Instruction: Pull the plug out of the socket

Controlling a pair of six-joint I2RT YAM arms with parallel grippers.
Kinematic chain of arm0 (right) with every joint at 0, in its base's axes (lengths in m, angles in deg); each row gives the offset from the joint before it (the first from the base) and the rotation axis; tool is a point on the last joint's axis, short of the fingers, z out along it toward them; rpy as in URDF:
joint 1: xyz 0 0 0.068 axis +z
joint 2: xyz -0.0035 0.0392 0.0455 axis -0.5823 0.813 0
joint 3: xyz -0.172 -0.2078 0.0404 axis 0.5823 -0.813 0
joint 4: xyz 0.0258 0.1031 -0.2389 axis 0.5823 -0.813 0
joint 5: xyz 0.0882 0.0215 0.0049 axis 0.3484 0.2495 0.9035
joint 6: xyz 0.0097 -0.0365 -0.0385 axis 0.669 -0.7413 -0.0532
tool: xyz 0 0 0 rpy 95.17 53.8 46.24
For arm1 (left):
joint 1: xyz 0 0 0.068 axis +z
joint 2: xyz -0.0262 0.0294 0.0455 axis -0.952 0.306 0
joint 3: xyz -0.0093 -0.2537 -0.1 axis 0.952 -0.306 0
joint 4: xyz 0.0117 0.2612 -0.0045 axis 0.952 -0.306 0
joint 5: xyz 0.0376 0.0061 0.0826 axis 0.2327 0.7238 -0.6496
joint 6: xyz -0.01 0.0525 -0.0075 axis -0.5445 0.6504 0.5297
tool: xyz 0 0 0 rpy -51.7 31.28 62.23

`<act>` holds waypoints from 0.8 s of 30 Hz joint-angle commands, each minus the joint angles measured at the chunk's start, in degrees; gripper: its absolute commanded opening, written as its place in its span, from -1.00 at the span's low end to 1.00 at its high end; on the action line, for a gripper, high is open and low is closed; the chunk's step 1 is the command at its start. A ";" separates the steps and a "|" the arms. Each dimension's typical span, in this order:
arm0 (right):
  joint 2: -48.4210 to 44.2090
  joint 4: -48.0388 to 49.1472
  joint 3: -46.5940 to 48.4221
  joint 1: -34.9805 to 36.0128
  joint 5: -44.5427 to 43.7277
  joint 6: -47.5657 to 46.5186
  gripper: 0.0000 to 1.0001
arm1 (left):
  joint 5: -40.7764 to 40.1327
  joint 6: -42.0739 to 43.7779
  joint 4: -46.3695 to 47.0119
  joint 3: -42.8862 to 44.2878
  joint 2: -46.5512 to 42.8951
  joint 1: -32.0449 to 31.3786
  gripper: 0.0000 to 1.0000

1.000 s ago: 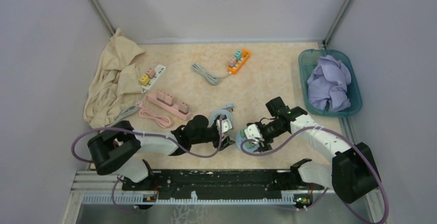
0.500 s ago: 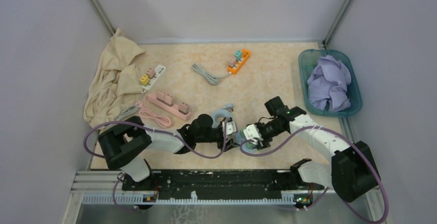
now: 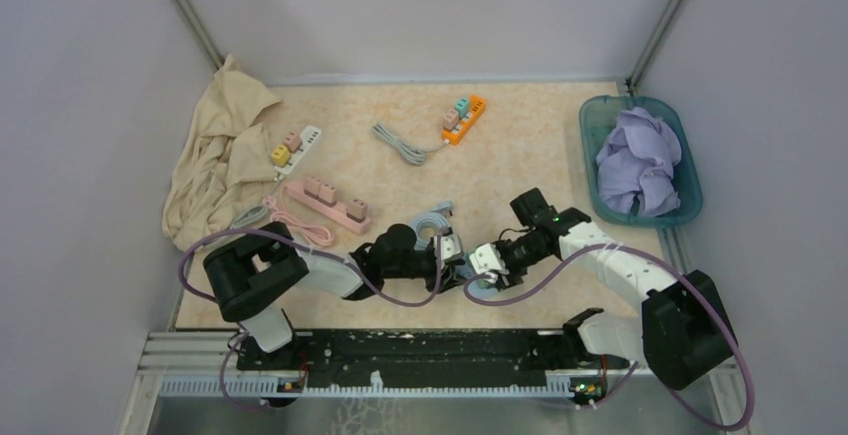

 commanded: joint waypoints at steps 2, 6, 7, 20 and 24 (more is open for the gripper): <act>0.21 1.95 -0.66 0.58 0.23 -0.50 -0.03 | 0.88 -0.18 1.21 1.05 0.23 -1.52 0.03; 0.04 2.22 -1.02 0.58 -0.65 -0.36 -0.04 | -0.39 -0.44 2.00 0.41 1.13 -2.87 0.01; -0.05 2.22 -1.10 0.58 -0.80 -0.38 -0.05 | -0.68 -0.53 1.99 0.46 1.23 -3.09 0.00; -0.66 1.27 -1.86 0.77 -0.24 -2.17 -0.31 | -4.63 -0.61 -1.71 -0.36 6.10 -3.73 -0.25; -0.86 0.60 -1.47 1.72 1.02 -2.12 -0.53 | -4.91 -0.63 -2.96 -0.81 6.81 -3.75 -0.32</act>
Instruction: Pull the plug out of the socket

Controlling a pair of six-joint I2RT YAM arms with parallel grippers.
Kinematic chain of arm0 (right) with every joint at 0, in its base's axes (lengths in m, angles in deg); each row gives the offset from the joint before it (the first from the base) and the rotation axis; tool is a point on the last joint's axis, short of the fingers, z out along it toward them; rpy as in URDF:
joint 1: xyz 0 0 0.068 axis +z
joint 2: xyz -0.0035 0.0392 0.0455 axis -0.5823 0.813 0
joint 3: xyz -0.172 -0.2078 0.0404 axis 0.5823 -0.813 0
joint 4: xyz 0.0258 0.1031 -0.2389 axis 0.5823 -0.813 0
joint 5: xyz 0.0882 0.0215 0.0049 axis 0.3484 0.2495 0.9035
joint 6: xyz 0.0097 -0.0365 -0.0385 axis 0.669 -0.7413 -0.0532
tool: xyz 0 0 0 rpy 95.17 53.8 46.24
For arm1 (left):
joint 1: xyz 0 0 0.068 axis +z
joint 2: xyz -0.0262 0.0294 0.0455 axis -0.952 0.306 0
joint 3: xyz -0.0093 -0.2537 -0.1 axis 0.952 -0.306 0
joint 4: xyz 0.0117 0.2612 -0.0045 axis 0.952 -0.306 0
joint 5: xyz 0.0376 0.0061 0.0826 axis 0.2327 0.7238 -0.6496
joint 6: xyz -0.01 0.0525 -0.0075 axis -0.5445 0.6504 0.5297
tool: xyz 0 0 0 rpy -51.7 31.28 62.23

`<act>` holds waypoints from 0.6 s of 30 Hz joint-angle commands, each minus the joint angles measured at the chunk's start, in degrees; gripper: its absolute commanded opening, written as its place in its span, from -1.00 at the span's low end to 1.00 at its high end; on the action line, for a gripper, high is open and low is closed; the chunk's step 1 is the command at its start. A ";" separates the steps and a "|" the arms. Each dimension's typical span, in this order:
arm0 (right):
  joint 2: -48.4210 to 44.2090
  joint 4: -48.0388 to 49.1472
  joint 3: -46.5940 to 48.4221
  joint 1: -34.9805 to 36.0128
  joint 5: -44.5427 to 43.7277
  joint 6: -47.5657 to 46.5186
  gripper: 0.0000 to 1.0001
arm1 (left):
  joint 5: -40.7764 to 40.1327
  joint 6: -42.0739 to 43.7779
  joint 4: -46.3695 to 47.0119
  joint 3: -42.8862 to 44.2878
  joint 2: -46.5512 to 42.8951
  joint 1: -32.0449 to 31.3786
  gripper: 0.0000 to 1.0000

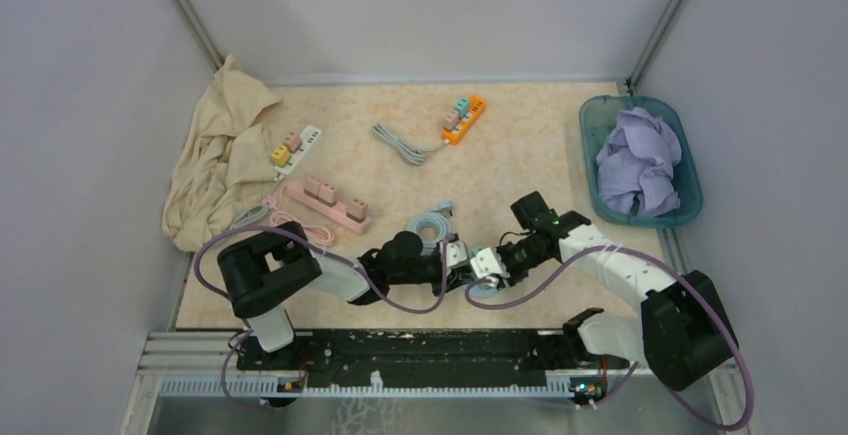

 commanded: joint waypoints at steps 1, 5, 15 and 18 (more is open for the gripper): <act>-0.70 -0.82 0.58 1.85 2.52 -0.92 -0.57 | -1.64 -0.62 -7.20 -1.37 3.30 -0.67 -0.33; -0.33 0.36 1.64 2.64 4.44 2.51 -0.73 | -1.98 -0.96 -7.30 -2.01 3.81 -0.67 -0.36; -1.20 2.24 0.47 -0.15 3.01 7.00 -0.89 | -2.55 -0.77 -8.57 -3.65 3.49 -0.67 -0.42; -2.24 1.18 -0.95 -0.96 1.81 6.44 -0.90 | -2.89 -0.77 -8.66 -4.17 3.28 -0.67 -0.42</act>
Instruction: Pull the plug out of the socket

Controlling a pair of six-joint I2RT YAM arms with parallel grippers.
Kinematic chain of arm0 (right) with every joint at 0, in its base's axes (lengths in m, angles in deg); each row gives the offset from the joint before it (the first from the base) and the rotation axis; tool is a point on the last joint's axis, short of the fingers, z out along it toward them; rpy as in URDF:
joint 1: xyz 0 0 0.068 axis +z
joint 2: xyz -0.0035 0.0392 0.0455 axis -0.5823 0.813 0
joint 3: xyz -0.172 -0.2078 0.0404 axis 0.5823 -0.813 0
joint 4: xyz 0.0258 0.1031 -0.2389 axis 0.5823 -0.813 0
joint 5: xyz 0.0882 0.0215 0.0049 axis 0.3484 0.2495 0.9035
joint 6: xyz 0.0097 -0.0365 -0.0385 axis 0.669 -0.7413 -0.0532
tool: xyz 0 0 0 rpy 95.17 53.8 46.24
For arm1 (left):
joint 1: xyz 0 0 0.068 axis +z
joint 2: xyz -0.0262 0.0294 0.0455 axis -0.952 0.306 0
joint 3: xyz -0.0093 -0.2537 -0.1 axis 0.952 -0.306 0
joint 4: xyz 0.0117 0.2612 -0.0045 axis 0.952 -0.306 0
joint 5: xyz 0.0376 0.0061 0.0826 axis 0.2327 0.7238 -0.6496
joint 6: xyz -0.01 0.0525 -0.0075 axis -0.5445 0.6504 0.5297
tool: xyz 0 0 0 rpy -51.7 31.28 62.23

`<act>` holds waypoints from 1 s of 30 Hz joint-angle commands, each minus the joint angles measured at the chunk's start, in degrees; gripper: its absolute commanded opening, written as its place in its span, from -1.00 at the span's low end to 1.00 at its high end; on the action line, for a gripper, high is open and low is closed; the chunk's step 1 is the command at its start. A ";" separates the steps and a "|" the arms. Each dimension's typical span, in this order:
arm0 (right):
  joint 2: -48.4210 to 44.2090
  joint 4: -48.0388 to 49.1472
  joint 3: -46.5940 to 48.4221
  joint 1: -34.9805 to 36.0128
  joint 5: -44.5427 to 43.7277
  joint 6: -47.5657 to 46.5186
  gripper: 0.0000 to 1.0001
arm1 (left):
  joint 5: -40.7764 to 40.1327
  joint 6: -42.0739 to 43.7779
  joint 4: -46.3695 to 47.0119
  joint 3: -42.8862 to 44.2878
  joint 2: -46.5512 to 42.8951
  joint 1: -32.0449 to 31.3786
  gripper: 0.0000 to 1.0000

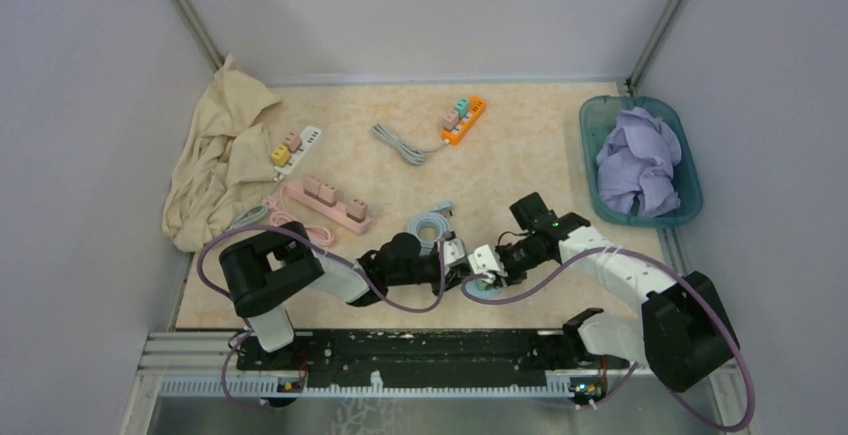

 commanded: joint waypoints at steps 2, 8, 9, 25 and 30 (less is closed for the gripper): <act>-2.83 -0.79 -1.67 -1.80 0.75 -0.42 -0.90 | -0.92 1.77 -11.06 -3.44 2.54 -0.64 -0.42; -3.35 -2.17 -1.95 0.04 -0.51 -1.73 -0.90 | -0.36 2.46 -11.94 -2.38 3.13 -0.65 -0.42; -3.11 -1.71 -1.73 0.81 -0.35 -1.37 -0.90 | -0.25 2.61 -12.28 -2.12 3.28 -0.63 -0.42; -0.92 -0.24 1.60 -0.31 -1.85 2.84 -0.92 | -1.34 2.56 -13.15 -2.96 2.81 -1.70 -0.42; -5.91 0.48 -4.80 0.05 -4.83 -2.98 -0.92 | -1.25 3.16 -13.66 -2.69 2.79 -1.70 -0.42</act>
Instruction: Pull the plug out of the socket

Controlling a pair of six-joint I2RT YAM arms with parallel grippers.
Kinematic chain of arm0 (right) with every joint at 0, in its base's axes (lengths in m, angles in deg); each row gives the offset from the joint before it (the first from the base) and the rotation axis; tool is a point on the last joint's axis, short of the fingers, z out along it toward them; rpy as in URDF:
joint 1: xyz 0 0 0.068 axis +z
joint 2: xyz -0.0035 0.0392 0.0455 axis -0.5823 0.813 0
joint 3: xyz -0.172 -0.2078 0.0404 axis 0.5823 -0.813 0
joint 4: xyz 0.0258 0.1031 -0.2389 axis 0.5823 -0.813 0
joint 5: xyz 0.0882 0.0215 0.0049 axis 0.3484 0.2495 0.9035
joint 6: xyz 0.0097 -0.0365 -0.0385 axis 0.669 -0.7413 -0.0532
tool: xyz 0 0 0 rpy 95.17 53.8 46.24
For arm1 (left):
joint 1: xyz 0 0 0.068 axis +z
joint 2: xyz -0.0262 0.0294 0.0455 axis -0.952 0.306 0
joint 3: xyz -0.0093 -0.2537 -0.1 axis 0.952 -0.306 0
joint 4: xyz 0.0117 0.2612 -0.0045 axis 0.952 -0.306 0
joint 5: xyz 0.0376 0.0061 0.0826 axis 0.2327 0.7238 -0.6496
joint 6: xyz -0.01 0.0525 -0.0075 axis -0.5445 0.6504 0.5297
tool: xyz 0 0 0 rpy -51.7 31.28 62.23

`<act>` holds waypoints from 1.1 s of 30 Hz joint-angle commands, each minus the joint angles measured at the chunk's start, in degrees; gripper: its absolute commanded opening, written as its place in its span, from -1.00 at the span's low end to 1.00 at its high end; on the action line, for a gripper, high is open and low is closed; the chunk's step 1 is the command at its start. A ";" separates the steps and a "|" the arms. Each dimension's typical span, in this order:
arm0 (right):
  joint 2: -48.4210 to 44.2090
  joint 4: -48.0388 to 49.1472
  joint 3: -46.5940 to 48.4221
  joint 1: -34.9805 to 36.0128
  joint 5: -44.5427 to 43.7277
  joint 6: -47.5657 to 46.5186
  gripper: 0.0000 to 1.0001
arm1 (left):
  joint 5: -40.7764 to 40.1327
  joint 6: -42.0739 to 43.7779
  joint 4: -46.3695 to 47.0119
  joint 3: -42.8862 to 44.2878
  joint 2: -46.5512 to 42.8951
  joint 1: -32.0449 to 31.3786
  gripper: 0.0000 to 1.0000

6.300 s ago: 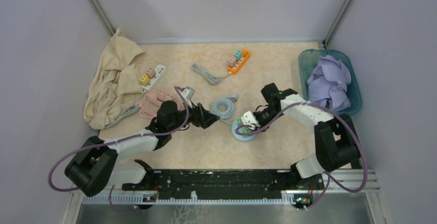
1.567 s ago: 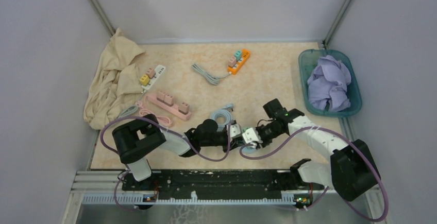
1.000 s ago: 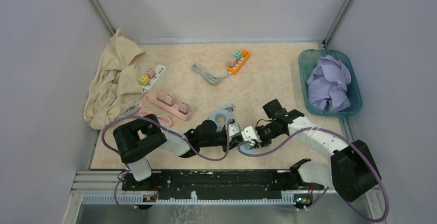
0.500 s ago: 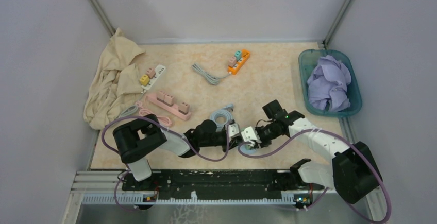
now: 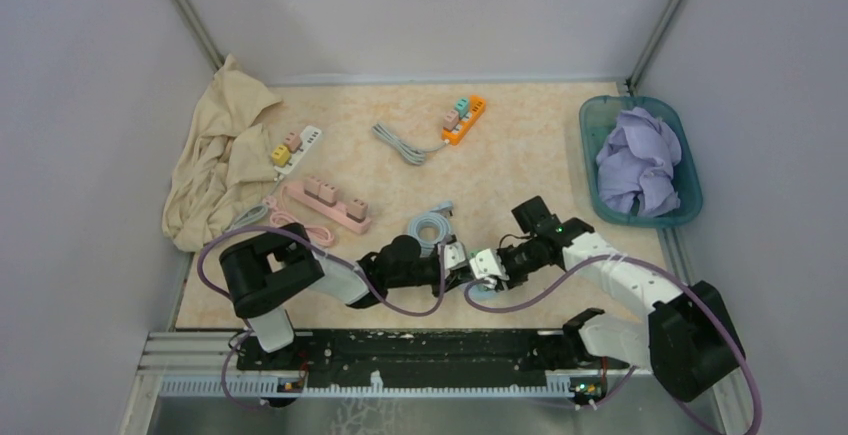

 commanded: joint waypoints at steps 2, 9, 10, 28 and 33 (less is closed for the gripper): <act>-5.47 1.18 -4.95 1.67 -4.95 -3.38 -0.92 | -0.09 2.63 -14.36 -1.59 2.98 -1.05 -0.42; 0.81 -2.00 2.08 3.77 3.22 0.10 -0.93 | 0.32 2.92 -15.17 -0.95 3.02 -1.37 -0.42; 2.32 -3.02 3.47 3.77 4.43 0.94 -0.94 | 0.18 2.94 -15.34 -1.05 2.93 -1.47 -0.42; -5.32 0.59 -2.81 3.59 -8.41 -0.28 -0.96 | -0.34 3.60 -16.10 -1.54 2.87 -2.68 -0.42; -2.79 -0.35 -0.17 4.36 -5.60 1.72 -0.96 | -0.63 3.80 -17.05 -1.57 1.85 -3.15 -0.39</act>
